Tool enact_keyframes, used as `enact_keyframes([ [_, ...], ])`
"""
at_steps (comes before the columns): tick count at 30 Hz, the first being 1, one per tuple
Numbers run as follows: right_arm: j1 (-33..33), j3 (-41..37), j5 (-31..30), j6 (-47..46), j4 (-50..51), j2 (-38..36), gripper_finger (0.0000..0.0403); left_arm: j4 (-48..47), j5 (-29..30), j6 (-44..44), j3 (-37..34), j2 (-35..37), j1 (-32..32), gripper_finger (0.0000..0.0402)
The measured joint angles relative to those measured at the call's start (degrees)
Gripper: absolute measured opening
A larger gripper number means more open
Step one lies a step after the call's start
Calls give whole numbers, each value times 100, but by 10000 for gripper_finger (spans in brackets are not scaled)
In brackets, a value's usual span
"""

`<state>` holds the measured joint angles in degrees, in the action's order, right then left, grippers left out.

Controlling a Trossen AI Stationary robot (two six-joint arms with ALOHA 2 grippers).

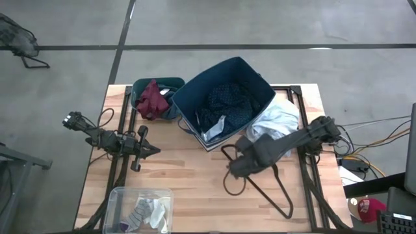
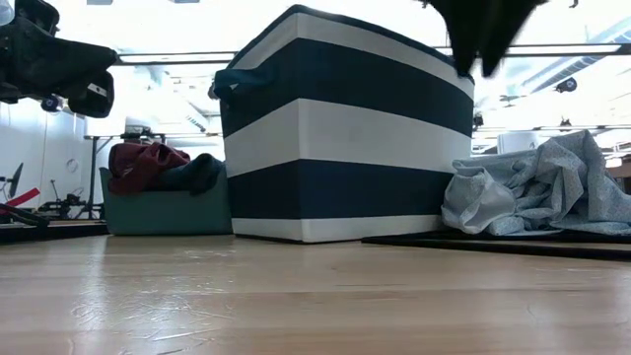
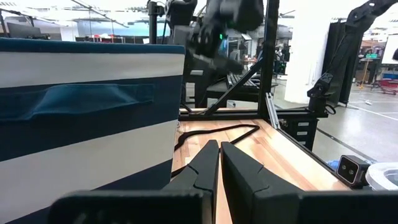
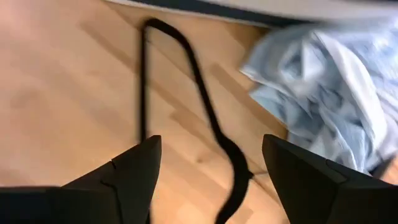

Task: Pick & Place Cloths
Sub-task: Put the white gray patterned polo shirt into the laundry organizer

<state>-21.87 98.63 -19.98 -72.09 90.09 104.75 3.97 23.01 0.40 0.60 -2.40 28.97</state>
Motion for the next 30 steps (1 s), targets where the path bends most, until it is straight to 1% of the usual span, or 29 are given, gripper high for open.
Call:
enact_keyframes([
  [6, -63, -1159, -110, -609, -3, 0, 287, -2, 0, 0, 1, 0, 0, 26],
  [14, 174, -2446, -277, -1234, -5, -4, 293, -4, 1, 0, 2, 0, -2, 26],
  [19, 419, -3075, -674, -1212, -4, -7, 285, -4, 0, 0, 2, 0, 0, 26],
  [23, 664, -3502, -722, -1267, -4, -7, 281, -4, 0, 0, 2, 0, -2, 26],
  [30, 1019, -4174, -971, -1241, -106, -2, 301, -7, 1, 0, 2, -1, 0, 26],
])
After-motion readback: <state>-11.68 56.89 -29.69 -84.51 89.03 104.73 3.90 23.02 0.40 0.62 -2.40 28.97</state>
